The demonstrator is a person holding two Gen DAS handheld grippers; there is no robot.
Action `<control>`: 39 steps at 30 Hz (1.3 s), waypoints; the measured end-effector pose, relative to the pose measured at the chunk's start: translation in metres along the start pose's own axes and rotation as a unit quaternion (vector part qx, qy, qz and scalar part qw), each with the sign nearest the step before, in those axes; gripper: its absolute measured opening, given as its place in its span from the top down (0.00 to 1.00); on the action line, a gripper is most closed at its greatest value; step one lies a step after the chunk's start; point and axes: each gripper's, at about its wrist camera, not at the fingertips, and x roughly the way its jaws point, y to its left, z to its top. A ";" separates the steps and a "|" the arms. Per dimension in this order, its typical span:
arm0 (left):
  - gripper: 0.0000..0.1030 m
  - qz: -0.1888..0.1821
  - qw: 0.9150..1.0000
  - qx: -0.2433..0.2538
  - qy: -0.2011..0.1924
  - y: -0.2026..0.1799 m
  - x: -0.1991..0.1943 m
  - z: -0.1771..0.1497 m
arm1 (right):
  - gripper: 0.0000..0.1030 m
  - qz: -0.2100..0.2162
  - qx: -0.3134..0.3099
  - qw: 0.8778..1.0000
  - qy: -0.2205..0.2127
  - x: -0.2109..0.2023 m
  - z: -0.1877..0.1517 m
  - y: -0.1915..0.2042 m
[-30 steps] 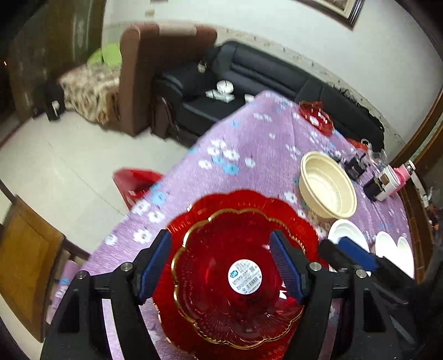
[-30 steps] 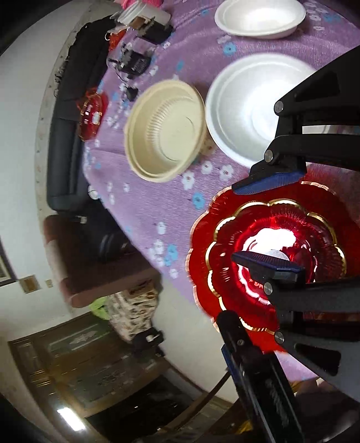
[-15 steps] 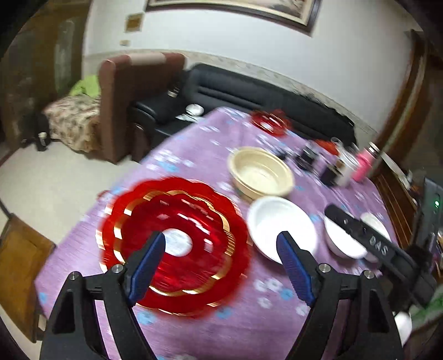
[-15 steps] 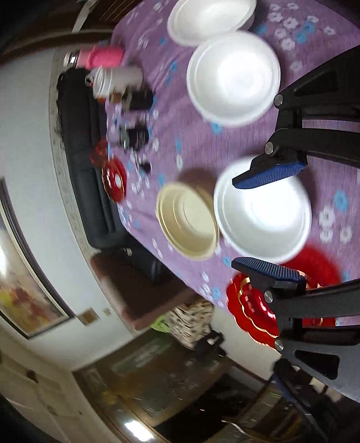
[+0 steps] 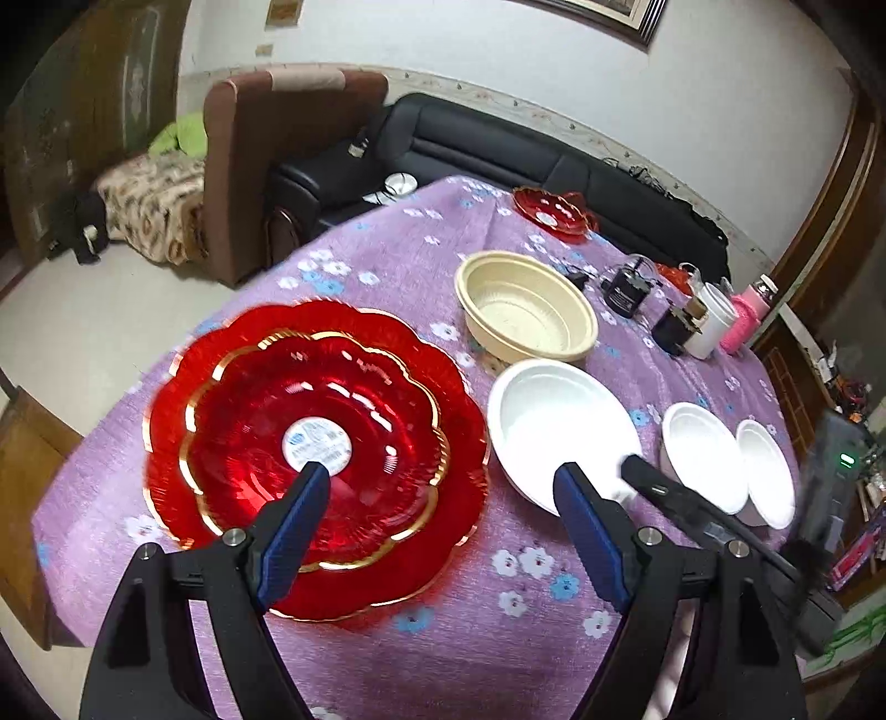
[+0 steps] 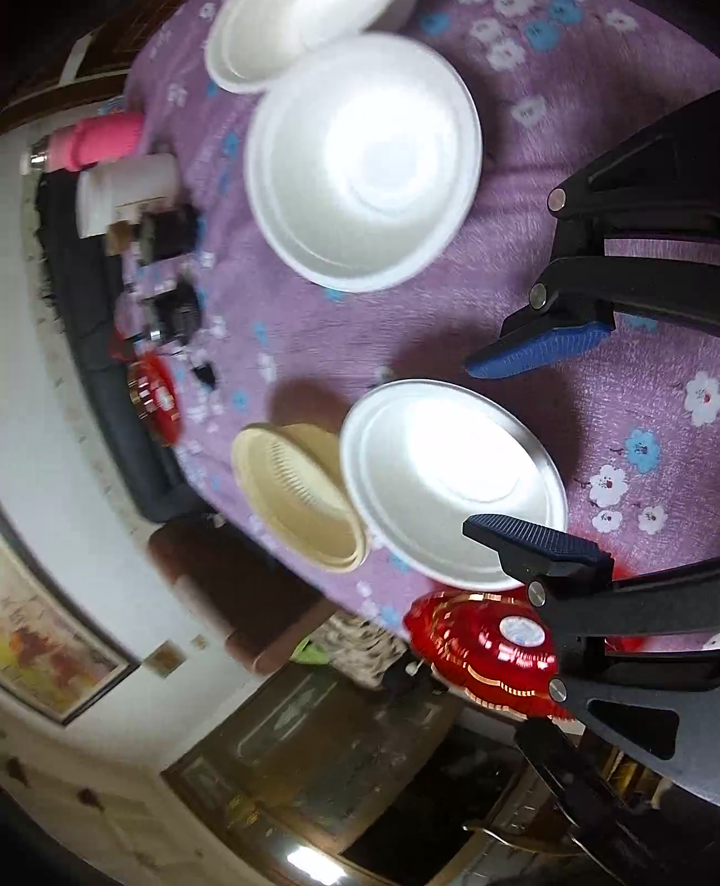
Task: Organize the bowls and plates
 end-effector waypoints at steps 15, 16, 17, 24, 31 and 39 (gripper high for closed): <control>0.20 -0.012 0.999 0.024 0.031 -0.020 0.028 0.007 | 0.91 -0.074 -0.029 0.997 0.018 -0.004 -0.002 -0.016; 0.20 -0.013 0.999 0.028 0.032 -0.022 0.030 0.008 | 0.91 -0.072 -0.027 0.997 0.023 -0.007 -0.003 -0.018; 0.20 -0.016 0.999 0.033 0.035 -0.025 0.032 0.010 | 0.91 -0.066 -0.021 0.997 0.031 -0.009 -0.004 -0.022; 0.20 -0.029 0.996 0.063 0.055 -0.056 0.057 0.007 | 0.90 -0.030 0.006 0.997 0.064 -0.015 -0.015 -0.047; 0.20 -0.044 0.992 0.090 0.083 -0.081 0.079 -0.004 | 0.89 -0.001 0.050 0.995 0.086 -0.012 -0.019 -0.072; 0.54 -0.057 0.986 0.112 0.105 -0.104 0.092 -0.017 | 0.88 0.009 0.056 0.995 0.083 -0.009 -0.020 -0.074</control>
